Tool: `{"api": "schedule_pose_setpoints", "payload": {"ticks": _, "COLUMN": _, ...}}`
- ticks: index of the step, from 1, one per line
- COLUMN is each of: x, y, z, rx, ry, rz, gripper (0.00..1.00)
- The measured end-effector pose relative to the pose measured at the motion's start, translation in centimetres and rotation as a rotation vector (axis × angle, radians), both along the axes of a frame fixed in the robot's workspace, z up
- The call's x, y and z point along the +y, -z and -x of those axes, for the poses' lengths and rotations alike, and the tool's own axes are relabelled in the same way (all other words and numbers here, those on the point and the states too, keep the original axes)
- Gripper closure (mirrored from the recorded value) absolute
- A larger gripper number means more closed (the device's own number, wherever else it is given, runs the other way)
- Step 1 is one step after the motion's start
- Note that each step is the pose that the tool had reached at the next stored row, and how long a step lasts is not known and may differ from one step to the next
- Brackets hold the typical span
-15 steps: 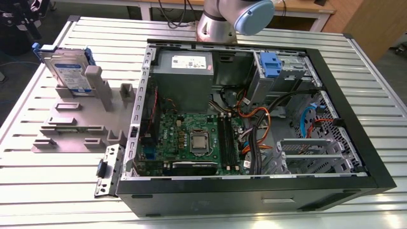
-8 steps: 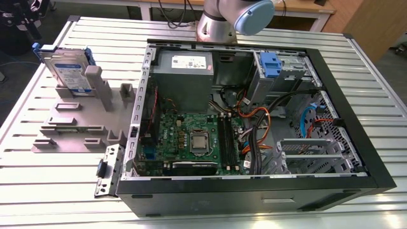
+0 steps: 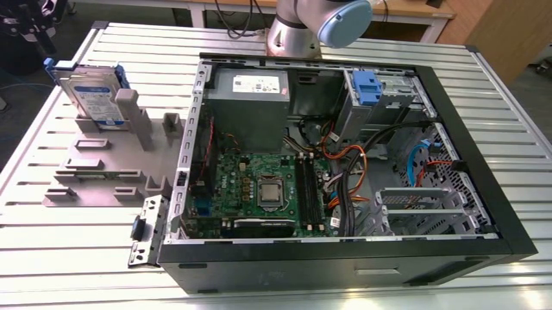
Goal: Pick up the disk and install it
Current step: 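Pick up the disk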
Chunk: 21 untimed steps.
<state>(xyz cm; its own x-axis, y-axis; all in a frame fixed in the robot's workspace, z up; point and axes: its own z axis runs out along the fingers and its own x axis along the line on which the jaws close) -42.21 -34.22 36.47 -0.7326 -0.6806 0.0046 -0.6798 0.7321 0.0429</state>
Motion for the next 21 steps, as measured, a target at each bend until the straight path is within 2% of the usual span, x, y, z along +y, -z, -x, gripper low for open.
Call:
{"api": "schedule_pose_setpoints", "payload": {"ticks": 3, "x": 0.00, "y": 0.09, "z": 0.00, "rx": 0.0001, "ry": -0.050, "rz": 0.0000, "gripper": 0.89}}
{"api": "schedule_pose_setpoints", "payload": {"ticks": 8, "x": 0.00, "y": 0.31, "z": 0.01, "rx": -0.0018, "ry": -0.089, "rz": 0.0000, "gripper": 0.89}}
{"api": "schedule_pose_setpoints", "payload": {"ticks": 12, "x": -0.01, "y": 0.46, "z": 0.01, "rx": -0.0074, "ry": -0.106, "rz": 0.0004, "gripper": 0.89}}
{"api": "schedule_pose_setpoints", "payload": {"ticks": 17, "x": 0.00, "y": 0.53, "z": 0.00, "rx": -0.0158, "ry": -0.145, "rz": 0.0006, "gripper": 0.89}}
{"api": "schedule_pose_setpoints", "payload": {"ticks": 21, "x": -0.01, "y": 0.55, "z": 0.01, "rx": -0.0168, "ry": -0.188, "rz": 0.0004, "gripper": 0.89}}
